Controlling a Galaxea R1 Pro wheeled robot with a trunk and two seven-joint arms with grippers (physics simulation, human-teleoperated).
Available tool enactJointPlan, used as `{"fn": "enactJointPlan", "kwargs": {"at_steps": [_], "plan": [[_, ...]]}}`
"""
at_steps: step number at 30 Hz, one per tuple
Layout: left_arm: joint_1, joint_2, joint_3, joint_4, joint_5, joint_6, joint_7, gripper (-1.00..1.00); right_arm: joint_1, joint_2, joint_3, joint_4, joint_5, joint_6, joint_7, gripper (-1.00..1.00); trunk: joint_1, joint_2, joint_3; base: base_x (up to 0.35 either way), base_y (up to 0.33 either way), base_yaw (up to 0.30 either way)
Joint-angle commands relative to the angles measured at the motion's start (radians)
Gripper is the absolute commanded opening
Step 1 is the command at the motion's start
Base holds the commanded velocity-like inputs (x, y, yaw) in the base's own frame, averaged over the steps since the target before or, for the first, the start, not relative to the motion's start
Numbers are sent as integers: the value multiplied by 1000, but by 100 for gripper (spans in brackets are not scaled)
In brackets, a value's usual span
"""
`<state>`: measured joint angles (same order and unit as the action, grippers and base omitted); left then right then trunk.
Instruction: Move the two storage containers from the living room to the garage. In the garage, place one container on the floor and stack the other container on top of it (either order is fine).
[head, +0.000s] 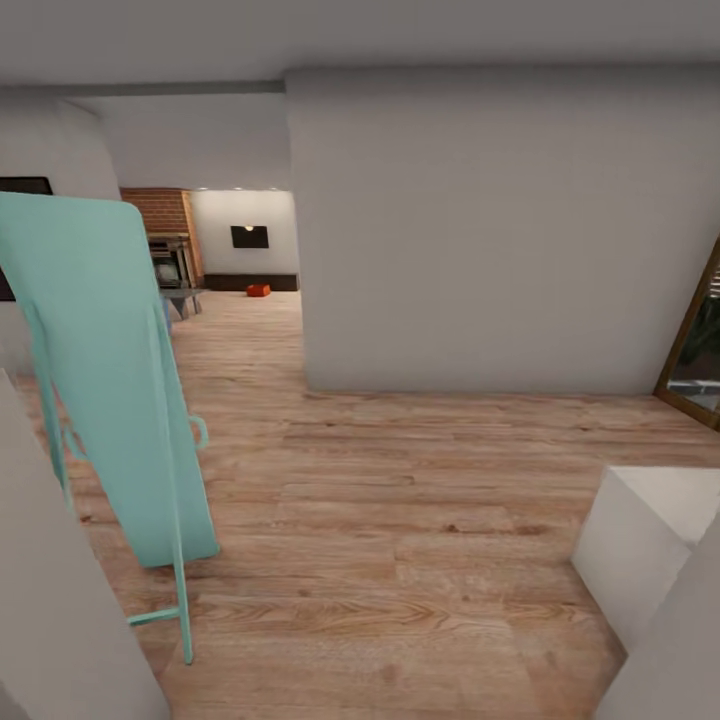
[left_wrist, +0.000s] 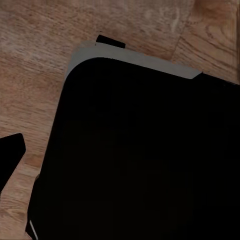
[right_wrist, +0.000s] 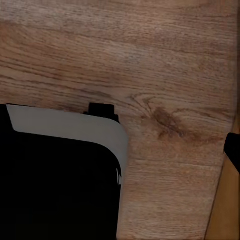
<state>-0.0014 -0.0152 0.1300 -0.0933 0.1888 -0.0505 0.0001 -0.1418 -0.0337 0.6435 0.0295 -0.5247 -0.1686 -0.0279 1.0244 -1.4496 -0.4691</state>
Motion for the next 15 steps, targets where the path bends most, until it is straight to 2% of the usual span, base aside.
{"fn": "enactJointPlan", "kwargs": {"at_steps": [1,15], "plan": [[0,0,7,0,1,-2,0,100,-1,0,8,3,-8,-4,0,100,1,0,-1,323,0,0],[0,0,6,-1,1,-2,0,100,-1,0,9,3,-8,-5,-9,100,1,0,-1,323,0,0]]}}
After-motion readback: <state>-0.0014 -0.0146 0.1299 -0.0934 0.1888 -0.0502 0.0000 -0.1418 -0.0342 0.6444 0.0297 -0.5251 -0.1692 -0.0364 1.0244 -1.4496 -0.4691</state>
